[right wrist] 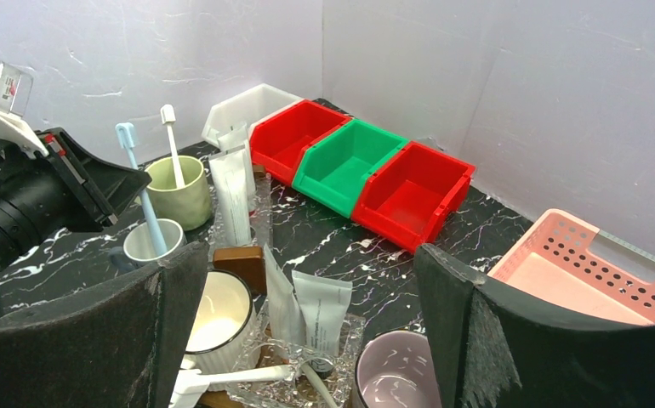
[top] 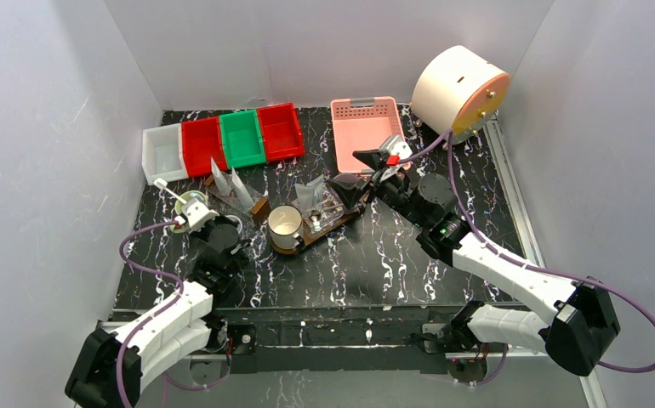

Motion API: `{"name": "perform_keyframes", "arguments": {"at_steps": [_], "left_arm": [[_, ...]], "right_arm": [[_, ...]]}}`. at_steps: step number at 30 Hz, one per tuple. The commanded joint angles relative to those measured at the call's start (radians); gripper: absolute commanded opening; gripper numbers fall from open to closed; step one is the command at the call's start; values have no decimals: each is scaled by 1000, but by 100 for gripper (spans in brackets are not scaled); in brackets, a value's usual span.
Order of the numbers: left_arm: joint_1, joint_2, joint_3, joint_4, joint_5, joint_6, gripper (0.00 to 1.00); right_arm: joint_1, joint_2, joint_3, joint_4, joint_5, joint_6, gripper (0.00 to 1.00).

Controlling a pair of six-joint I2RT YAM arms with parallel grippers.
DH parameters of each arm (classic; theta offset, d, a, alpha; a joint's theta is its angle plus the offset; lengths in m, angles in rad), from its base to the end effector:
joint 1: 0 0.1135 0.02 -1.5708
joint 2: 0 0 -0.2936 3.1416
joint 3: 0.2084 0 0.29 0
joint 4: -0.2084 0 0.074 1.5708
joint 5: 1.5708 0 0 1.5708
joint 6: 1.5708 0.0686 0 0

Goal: Prepare toiletry sets of a toothbrush and toothpaste on the tray
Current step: Place the toothbrush in the cup.

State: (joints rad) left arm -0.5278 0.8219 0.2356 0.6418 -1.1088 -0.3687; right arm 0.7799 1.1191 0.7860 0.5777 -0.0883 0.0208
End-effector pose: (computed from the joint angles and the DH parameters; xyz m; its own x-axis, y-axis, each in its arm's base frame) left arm 0.1986 -0.0447 0.2273 0.2421 -0.3271 -0.9135 -0.4936 0.7690 -0.4062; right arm 0.2216 0.2277 0.3761 0.1563 0.1837 -0.9705 -0.7647 0.6444 -0.0012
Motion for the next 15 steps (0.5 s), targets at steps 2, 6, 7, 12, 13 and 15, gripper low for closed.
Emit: {"name": "perform_keyframes", "arguments": {"at_steps": [2, 6, 7, 12, 13, 15], "left_arm": [[-5, 8, -8, -24, -73, -75, 2], [-5, 9, -9, -30, -78, -90, 6], [-5, 10, -7, -33, -79, -90, 8], [-5, 5, 11, -102, -84, -121, 16], [-5, -2, 13, -114, -85, -128, 18], [-5, -22, 18, -137, -88, -137, 23]], "right_arm": [[1, -8, -14, 54, 18, -17, 99], [1, -11, -12, 51, 13, -15, 99], [1, -12, -13, 52, 15, -16, 99], [1, -6, -13, 51, 24, -19, 99], [1, -6, -14, 51, 25, -19, 99], [1, -8, -13, 50, 28, -19, 99]]}}
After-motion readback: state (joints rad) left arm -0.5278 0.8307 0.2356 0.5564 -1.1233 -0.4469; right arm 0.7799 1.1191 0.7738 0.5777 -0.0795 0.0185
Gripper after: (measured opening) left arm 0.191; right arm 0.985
